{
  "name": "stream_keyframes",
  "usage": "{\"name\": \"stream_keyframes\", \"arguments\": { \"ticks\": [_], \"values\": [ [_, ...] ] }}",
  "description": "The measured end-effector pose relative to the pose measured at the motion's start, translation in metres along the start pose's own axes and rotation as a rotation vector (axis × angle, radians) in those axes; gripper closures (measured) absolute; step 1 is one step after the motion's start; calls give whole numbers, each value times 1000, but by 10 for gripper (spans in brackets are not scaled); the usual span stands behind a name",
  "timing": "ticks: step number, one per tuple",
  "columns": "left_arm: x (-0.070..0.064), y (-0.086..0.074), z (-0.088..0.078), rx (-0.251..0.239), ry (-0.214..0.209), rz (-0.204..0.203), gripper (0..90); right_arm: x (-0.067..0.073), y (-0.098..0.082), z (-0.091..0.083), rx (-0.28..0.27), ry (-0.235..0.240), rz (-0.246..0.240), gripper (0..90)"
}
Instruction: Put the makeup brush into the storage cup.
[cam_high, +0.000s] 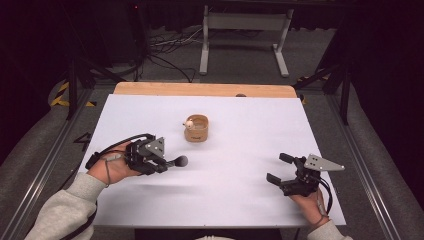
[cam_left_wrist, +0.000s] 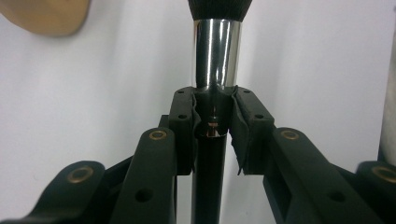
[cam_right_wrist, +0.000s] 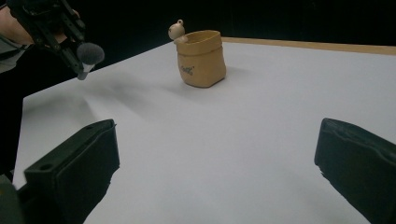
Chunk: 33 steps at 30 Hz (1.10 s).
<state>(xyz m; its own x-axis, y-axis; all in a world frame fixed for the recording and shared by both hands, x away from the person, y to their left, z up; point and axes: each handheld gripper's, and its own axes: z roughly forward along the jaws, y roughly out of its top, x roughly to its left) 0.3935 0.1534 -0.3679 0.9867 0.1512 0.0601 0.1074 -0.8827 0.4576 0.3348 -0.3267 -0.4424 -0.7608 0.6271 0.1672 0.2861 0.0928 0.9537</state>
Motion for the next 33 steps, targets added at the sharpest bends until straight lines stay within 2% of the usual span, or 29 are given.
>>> {"name": "stream_keyframes", "arguments": {
  "ticks": [4, 7, 12, 14, 18, 19, 22, 24, 25, 26, 33],
  "values": [
    [2, -2, -4, -86, 3, -28, 719, 0, 0, 0, 1, -1, 1, 3],
    [3, -4, -6, -133, 4, -45, 719, 0, 0, 1, 1, -2, 0, 3],
    [3, -5, -7, -173, 18, -51, 719, 0, 0, 1, 1, -2, 3, 3],
    [3, -6, -10, -218, 21, -72, 719, 0, 0, 1, 2, -2, 2, 3],
    [3, -6, -13, -287, 40, -78, 719, 0, 0, 1, 0, -9, -2, 3],
    [3, -6, -13, -287, 40, -78, 719, 0, 0, 1, 0, -9, -2, 3],
    [1, -5, -14, -330, 58, -72, 719, 0, 0, 2, 3, -12, -6, 3],
    [1, -5, -15, -375, 64, -84, 719, 1, -1, 2, 5, -16, -7, 3],
    [1, -5, -15, -375, 64, -84, 719, 1, -1, 2, 5, -16, -7, 3],
    [1, -5, -16, -407, 63, -94, 719, 1, -1, 2, 3, -16, -16, 3],
    [1, -2, -18, -472, 66, -112, 719, 2, 0, 0, -16, -39, -50, 1]
  ]
}}
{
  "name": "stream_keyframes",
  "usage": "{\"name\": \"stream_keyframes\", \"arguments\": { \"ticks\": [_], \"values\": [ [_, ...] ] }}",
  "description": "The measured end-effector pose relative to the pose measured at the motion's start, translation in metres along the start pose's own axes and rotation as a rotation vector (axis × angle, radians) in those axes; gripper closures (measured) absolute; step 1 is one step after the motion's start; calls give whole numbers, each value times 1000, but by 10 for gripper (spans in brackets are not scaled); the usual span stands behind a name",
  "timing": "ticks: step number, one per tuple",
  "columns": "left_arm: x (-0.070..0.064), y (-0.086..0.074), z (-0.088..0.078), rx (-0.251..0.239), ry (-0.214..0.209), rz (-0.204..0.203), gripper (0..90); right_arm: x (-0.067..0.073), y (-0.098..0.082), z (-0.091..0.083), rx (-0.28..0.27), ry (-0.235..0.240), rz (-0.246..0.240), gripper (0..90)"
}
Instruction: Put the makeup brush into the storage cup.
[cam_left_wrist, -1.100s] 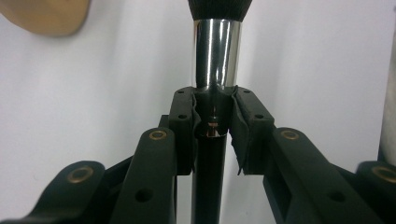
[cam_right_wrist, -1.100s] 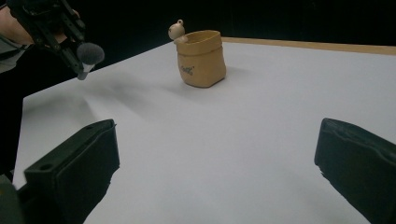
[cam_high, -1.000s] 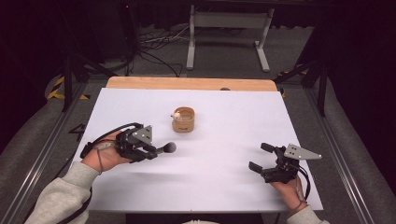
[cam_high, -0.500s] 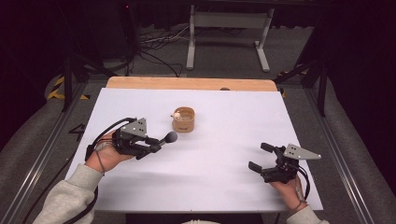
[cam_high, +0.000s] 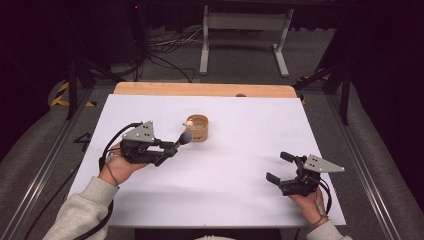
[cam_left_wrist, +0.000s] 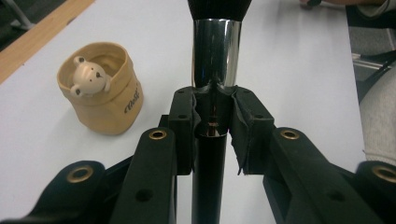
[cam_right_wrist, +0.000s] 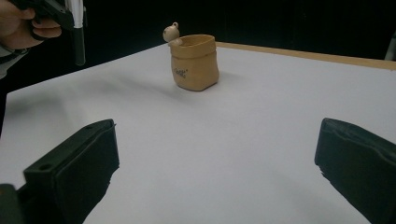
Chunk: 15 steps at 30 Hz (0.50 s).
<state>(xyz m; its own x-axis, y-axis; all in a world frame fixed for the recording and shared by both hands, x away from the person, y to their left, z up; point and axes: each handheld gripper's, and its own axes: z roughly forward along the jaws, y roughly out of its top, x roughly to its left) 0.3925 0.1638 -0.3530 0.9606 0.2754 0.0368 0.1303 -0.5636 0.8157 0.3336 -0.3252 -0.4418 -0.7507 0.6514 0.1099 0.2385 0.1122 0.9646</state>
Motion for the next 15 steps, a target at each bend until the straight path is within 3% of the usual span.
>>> {"name": "stream_keyframes", "arguments": {
  "ticks": [8, 15],
  "values": [
    [1, 4, 1, -75, 7, -30, 719, 1, 1, 1, -26, -24, -28, 0],
    [4, 10, 8, -156, 13, -64, 719, 5, 2, 2, -54, -54, -88, 0]
  ]
}}
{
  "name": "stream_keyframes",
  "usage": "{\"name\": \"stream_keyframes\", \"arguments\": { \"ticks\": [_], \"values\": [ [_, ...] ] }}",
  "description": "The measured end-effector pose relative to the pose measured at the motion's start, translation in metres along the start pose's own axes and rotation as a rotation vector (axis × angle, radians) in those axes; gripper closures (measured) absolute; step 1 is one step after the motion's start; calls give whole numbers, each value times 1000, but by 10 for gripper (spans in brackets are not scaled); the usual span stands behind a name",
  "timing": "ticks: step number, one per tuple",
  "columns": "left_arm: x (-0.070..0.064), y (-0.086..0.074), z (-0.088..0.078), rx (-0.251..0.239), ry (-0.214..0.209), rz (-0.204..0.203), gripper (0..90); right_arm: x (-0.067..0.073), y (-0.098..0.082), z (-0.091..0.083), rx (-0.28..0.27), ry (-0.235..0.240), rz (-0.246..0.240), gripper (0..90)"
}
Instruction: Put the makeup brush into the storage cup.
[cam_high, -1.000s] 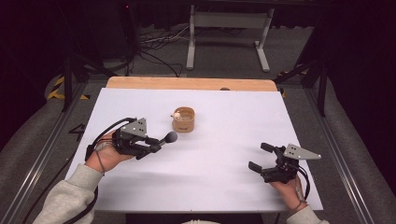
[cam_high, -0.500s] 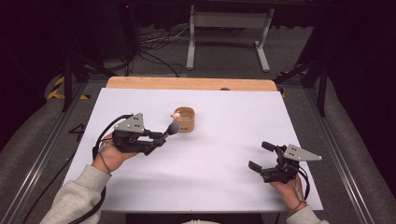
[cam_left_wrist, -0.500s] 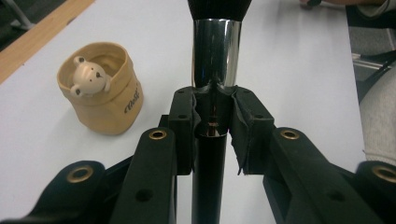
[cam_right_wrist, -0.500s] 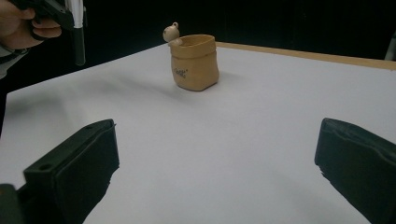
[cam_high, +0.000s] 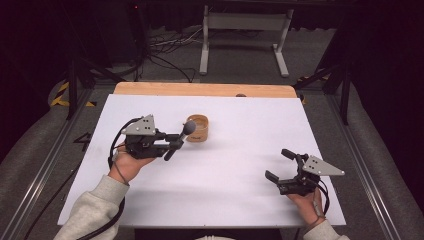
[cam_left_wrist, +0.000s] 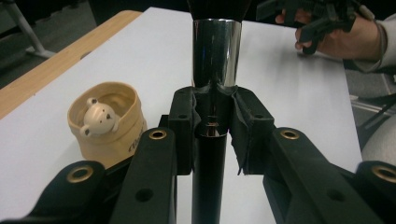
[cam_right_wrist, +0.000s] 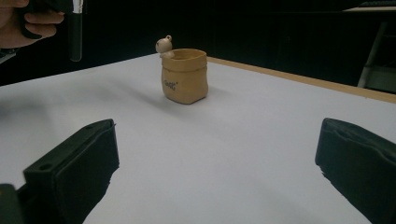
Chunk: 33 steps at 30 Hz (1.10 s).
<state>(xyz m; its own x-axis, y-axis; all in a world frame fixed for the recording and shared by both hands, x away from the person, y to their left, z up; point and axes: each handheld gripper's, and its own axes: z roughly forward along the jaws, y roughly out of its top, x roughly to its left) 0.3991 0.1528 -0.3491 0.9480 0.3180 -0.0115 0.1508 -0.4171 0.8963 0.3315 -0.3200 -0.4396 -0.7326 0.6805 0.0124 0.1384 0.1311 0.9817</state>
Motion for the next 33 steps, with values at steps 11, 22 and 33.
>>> {"name": "stream_keyframes", "arguments": {
  "ticks": [11, 22, 33],
  "values": [
    [7, 6, 2, -101, 27, -35, 719, 1, 0, -1, -13, -10, -25, 0],
    [17, 9, 5, -204, 56, -89, 718, 1, 0, -1, -11, -11, -28, 0],
    [25, 19, 17, -263, 117, -76, 718, 1, 1, 0, -12, -6, -28, 0]
  ]
}}
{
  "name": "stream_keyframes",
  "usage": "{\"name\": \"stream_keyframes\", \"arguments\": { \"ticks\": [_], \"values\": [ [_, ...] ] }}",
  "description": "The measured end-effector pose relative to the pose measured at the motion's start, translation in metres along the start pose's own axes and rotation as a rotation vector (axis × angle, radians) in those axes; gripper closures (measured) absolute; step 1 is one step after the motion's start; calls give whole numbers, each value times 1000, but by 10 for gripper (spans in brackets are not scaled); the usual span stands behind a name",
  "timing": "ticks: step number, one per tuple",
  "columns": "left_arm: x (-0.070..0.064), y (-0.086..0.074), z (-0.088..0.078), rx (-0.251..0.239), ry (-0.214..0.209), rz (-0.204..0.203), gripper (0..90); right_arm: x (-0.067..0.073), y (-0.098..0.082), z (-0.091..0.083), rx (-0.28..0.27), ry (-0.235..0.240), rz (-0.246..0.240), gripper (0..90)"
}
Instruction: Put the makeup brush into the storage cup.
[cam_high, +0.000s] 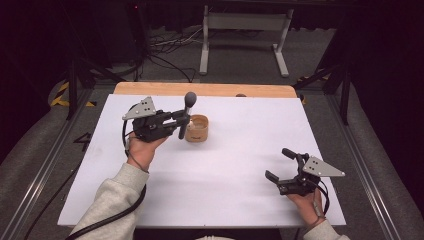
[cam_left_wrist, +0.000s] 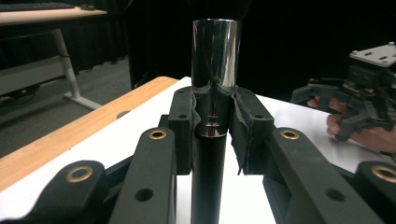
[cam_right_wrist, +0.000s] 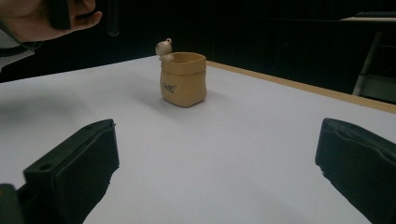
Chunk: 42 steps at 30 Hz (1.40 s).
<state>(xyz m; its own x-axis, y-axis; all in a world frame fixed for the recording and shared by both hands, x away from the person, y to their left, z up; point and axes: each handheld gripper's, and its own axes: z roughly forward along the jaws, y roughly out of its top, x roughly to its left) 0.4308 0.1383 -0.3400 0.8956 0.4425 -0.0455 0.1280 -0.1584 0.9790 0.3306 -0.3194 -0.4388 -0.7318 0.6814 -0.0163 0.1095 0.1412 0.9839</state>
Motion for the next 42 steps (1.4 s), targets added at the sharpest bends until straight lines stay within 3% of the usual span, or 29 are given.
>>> {"name": "stream_keyframes", "arguments": {
  "ticks": [9, 15, 24, 30, 33, 36, 42],
  "values": [
    [10, 7, 14, -22, 34, -35, 718, 0, 1, 2, -6, 13, 6, 0],
    [14, 11, 20, -22, 50, -27, 718, -1, 1, 4, -10, 26, 9, 0],
    [25, 11, 32, -50, 72, -67, 718, -1, 2, 5, -13, 30, 16, 0],
    [25, 11, 42, -45, 91, -37, 718, -2, 1, 4, -13, 36, 20, 0],
    [28, 9, 47, -69, 93, -40, 718, -1, 2, 3, -15, 35, 18, 0],
    [30, 7, 54, -62, 93, -4, 717, -1, 2, 2, -20, 33, 16, 0],
    [37, 2, 61, -70, 90, -8, 716, -2, 2, -1, -25, 29, 25, 0]
  ]
}}
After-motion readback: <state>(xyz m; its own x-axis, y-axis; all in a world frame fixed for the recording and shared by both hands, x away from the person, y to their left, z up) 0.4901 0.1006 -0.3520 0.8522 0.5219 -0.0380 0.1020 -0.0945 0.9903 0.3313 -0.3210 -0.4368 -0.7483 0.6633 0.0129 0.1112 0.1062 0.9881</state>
